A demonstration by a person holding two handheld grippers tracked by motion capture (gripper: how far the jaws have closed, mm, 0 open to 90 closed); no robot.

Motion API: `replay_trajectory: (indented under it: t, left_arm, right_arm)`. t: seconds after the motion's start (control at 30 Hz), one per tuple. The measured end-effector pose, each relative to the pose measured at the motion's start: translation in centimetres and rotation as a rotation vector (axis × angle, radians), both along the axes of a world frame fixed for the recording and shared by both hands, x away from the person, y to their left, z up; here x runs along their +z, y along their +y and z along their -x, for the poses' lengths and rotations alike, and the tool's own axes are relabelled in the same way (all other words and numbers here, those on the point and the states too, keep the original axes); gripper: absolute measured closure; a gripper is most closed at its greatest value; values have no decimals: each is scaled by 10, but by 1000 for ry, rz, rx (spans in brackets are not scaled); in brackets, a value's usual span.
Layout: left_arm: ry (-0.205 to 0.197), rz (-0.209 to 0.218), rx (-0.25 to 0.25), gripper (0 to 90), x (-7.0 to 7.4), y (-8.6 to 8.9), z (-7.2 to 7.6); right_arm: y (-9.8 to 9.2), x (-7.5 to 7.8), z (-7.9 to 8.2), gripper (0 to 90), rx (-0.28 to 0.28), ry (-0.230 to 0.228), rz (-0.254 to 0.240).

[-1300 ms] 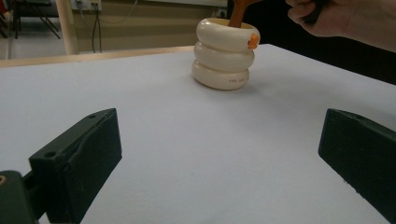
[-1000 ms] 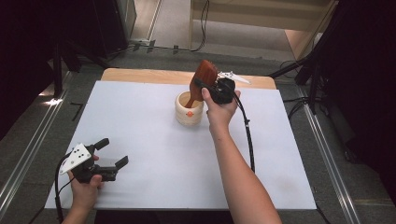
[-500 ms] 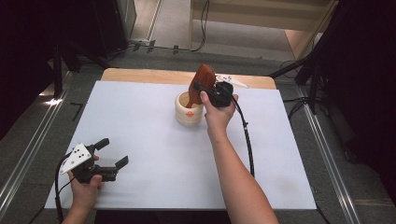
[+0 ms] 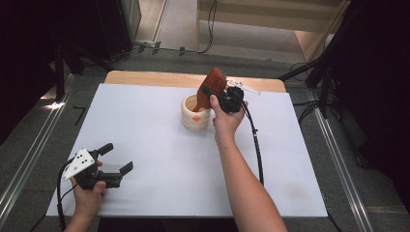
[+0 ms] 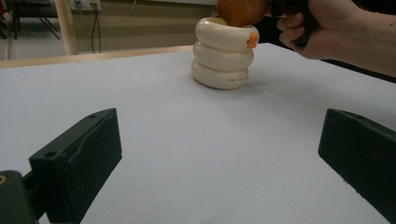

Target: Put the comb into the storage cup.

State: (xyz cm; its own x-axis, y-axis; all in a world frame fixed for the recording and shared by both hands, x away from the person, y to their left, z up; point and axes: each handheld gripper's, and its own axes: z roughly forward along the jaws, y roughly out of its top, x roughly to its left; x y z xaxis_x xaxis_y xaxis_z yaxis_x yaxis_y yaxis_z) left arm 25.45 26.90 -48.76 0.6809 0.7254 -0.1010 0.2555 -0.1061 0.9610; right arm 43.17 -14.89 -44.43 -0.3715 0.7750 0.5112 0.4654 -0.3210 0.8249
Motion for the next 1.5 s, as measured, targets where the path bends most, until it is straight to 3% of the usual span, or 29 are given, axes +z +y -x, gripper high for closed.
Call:
replay_trajectory:
  t: [0.73, 0.87, 1.3, 1.5]
  left_arm:
    - [-1, 0, 0, 1, 0, -1, 0]
    - [-1, -2, 0, 1, 0, -1, 0]
    - [-1, -3, 0, 0, 0, -1, 0]
    - [-2, -3, -2, 1, 0, -1, 0]
  right_arm:
    - [-12, 0, -1, 401, 12, 25, 12]
    - [-14, 1, -1, 345, 24, 28, 22]
    - [-16, 11, 4, 0, 33, 5, 112]
    - [-16, 17, 8, 0, 40, -12, 166]
